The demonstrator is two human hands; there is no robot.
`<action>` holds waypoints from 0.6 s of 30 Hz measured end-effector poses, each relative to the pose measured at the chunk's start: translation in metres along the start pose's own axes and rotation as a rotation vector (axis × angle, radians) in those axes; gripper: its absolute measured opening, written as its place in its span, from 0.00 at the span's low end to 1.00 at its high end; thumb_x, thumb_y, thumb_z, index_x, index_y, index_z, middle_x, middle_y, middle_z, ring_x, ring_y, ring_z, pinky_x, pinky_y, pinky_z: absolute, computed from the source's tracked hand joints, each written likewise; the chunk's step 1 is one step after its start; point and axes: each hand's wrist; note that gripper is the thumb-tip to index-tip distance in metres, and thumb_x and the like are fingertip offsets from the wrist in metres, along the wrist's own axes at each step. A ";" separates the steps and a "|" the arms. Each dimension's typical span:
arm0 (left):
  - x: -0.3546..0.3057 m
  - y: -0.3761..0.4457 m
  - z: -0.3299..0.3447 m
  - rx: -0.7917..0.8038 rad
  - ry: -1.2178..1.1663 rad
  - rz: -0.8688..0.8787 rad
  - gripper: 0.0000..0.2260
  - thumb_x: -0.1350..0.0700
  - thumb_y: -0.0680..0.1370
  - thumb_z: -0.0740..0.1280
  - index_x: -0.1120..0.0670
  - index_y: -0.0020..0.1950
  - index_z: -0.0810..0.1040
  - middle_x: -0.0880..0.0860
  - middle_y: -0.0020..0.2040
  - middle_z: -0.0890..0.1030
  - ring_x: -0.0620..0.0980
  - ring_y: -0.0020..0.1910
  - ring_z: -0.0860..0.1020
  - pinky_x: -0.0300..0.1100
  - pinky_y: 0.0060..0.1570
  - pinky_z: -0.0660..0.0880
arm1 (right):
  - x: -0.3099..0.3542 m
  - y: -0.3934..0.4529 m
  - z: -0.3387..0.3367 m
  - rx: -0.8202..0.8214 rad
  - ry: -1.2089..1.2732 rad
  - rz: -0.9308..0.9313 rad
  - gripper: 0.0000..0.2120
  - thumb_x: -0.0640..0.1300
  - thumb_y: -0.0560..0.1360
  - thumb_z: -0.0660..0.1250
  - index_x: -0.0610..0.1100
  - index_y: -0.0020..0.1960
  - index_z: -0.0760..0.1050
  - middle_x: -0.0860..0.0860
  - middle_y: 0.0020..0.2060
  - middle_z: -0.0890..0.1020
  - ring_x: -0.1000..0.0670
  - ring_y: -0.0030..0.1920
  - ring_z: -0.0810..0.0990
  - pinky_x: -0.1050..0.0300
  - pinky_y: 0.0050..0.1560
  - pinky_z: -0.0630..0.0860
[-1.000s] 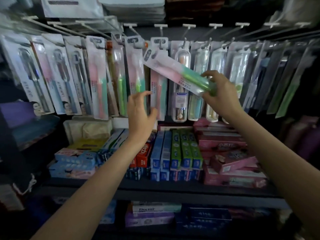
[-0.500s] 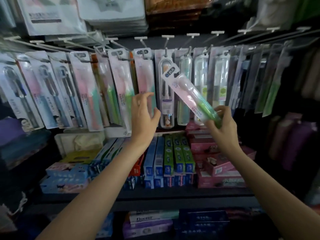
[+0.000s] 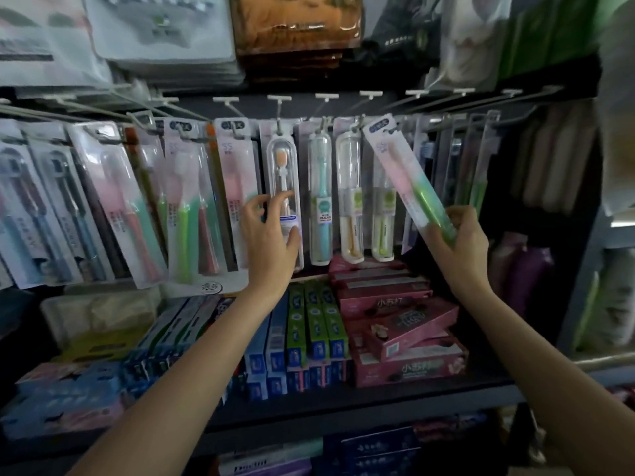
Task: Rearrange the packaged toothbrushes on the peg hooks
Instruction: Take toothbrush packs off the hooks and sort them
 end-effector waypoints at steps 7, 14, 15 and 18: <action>0.001 -0.001 0.014 0.001 -0.021 -0.045 0.30 0.71 0.72 0.65 0.51 0.70 0.65 0.59 0.64 0.62 0.46 0.55 0.66 0.36 0.54 0.70 | 0.002 -0.001 0.017 0.175 -0.018 0.046 0.15 0.44 0.77 0.63 0.36 0.58 0.66 0.41 0.54 0.75 0.48 0.46 0.72 0.58 0.42 0.65; 0.007 -0.008 -0.006 -0.177 0.128 0.080 0.23 0.65 0.73 0.64 0.50 0.65 0.65 0.59 0.61 0.68 0.53 0.60 0.67 0.41 0.59 0.64 | 0.001 -0.008 0.025 0.173 -0.114 -0.022 0.18 0.40 0.76 0.64 0.36 0.62 0.65 0.39 0.58 0.68 0.41 0.57 0.69 0.50 0.55 0.69; 0.012 -0.006 -0.013 -0.232 0.148 0.050 0.22 0.65 0.73 0.64 0.51 0.65 0.66 0.60 0.61 0.68 0.54 0.62 0.67 0.43 0.61 0.63 | 0.004 -0.008 0.027 0.162 -0.111 -0.054 0.17 0.39 0.75 0.64 0.36 0.62 0.65 0.39 0.58 0.68 0.41 0.57 0.68 0.50 0.56 0.69; 0.029 -0.001 -0.034 -0.372 0.185 -0.140 0.21 0.64 0.73 0.64 0.54 0.66 0.67 0.60 0.64 0.67 0.57 0.65 0.65 0.43 0.63 0.59 | 0.025 -0.009 0.040 0.164 -0.048 -0.186 0.15 0.36 0.75 0.63 0.35 0.61 0.67 0.39 0.56 0.69 0.41 0.56 0.69 0.60 0.54 0.64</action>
Point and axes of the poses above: each hand's wrist, its own y-axis towards the middle knuckle, its own z-axis out of the palm, x = y × z
